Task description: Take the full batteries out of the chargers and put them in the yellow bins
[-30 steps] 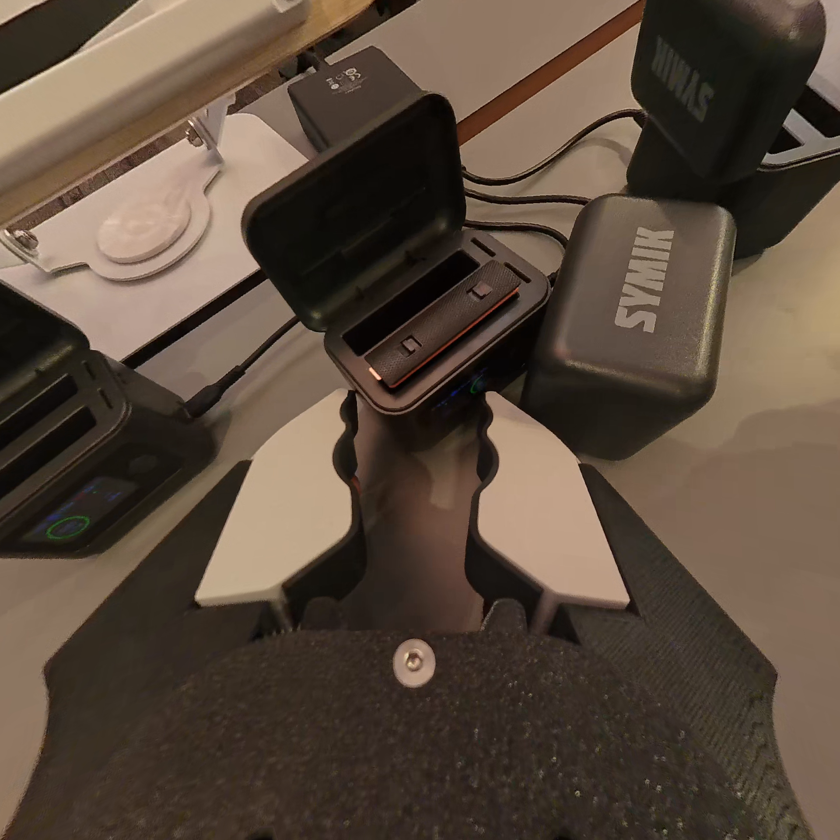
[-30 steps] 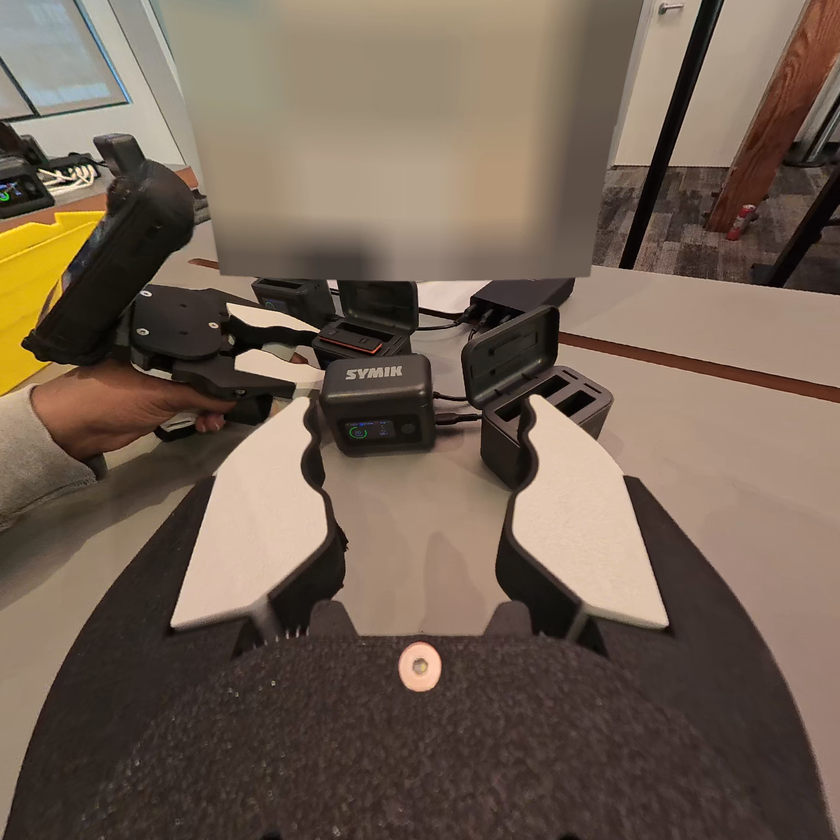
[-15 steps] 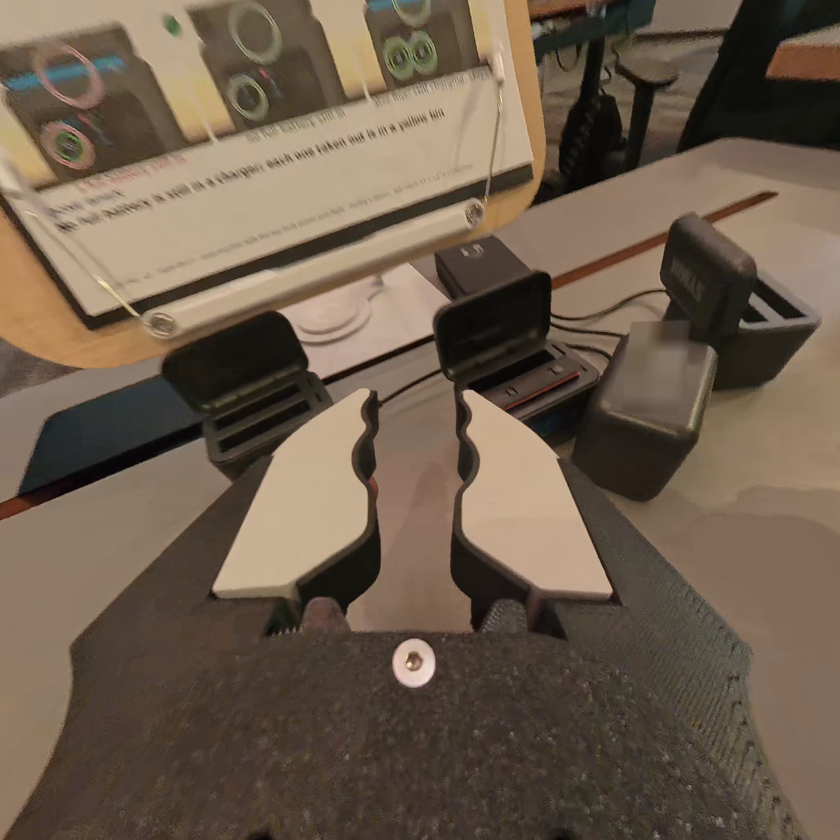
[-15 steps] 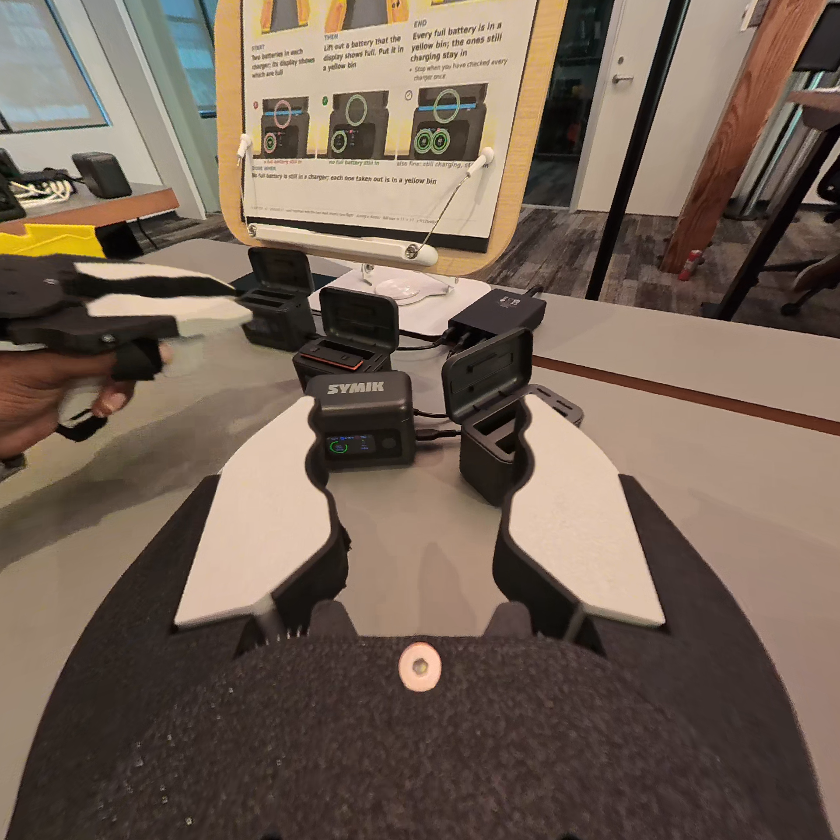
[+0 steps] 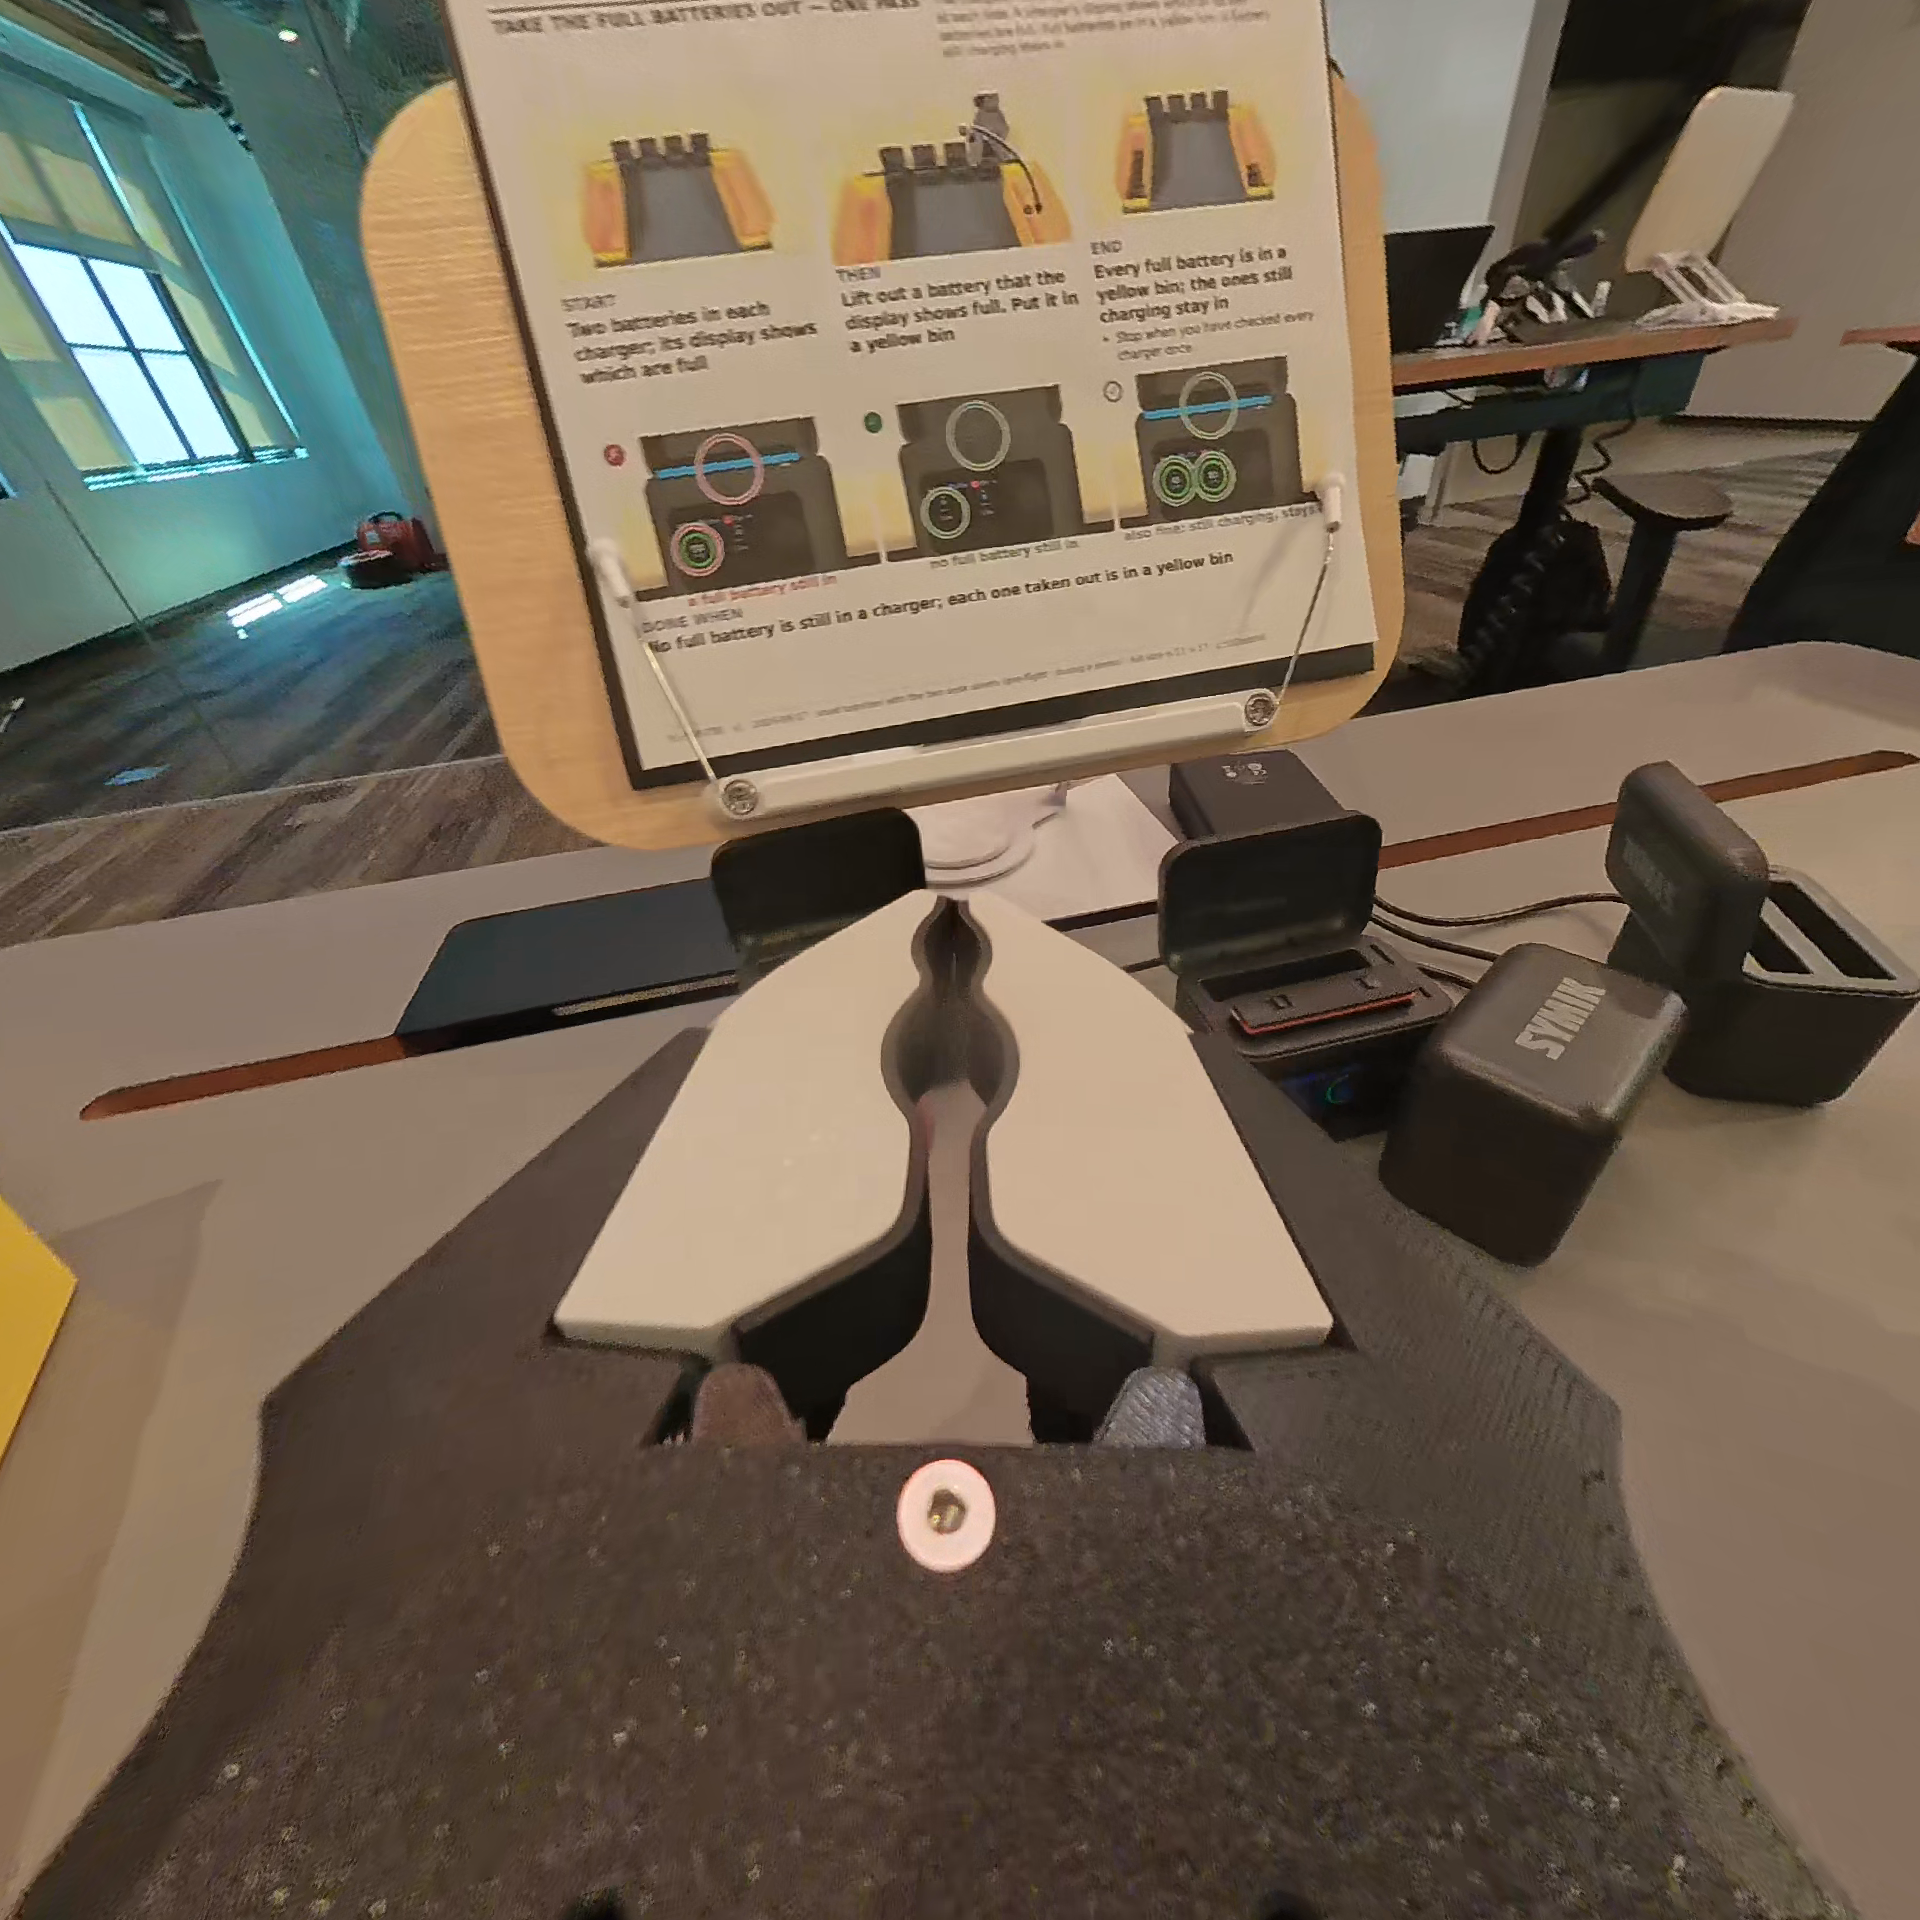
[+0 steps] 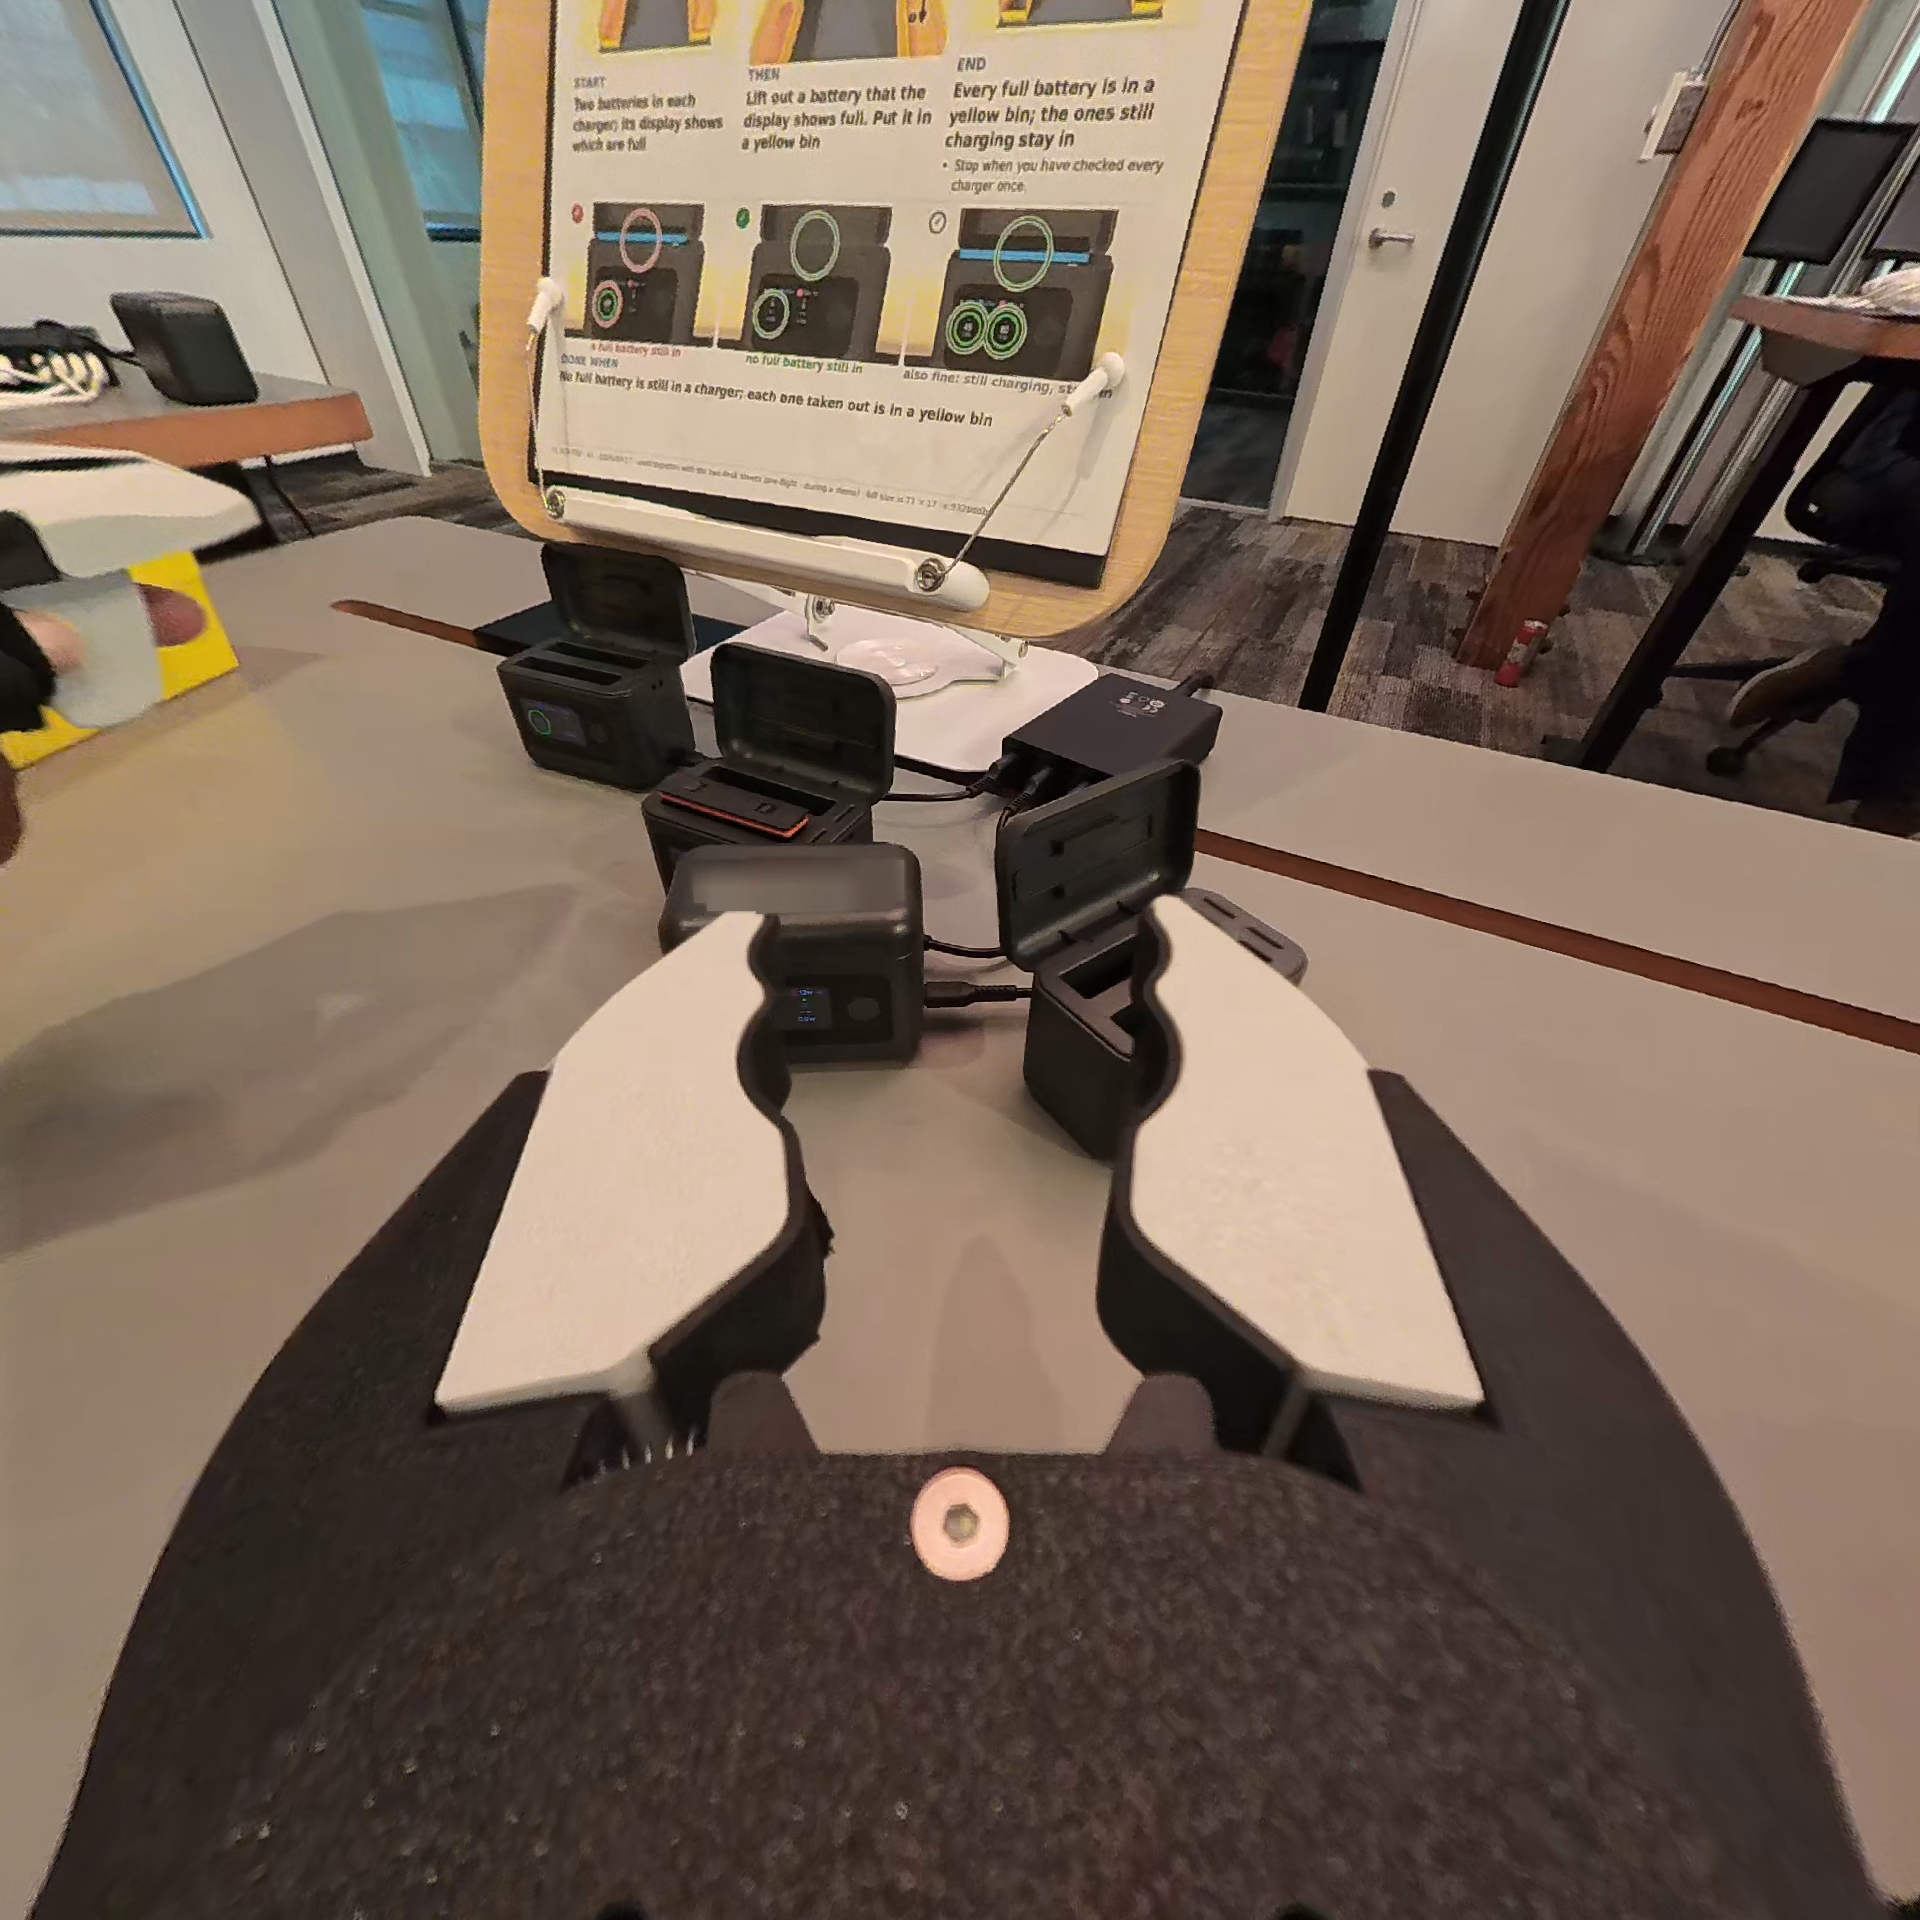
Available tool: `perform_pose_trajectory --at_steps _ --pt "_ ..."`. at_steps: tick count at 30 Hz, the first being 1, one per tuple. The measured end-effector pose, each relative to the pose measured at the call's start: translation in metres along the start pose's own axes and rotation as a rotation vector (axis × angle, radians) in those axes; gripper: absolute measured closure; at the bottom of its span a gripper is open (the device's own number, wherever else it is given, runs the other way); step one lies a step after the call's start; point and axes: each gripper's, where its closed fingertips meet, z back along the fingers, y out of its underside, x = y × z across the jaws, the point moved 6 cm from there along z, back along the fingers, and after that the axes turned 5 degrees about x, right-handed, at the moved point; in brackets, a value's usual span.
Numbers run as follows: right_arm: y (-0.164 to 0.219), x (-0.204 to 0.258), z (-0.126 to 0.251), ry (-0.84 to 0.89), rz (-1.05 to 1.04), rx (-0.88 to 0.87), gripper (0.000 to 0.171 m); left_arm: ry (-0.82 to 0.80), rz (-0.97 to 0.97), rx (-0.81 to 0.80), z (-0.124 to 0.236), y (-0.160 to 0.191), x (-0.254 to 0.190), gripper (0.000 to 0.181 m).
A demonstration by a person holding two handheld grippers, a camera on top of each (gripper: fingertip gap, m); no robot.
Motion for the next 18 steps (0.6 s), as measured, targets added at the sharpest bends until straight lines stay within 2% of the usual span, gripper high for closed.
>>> perform_pose_trajectory --at_steps 8,18 --pt "0.006 0.009 -0.004 -0.019 0.039 0.025 0.135 -0.04 0.041 0.023 0.027 0.016 0.014 0.181" --pt "0.011 0.021 -0.007 -0.008 0.094 0.043 0.162 -0.059 0.015 0.09 0.02 0.034 0.012 0.181"
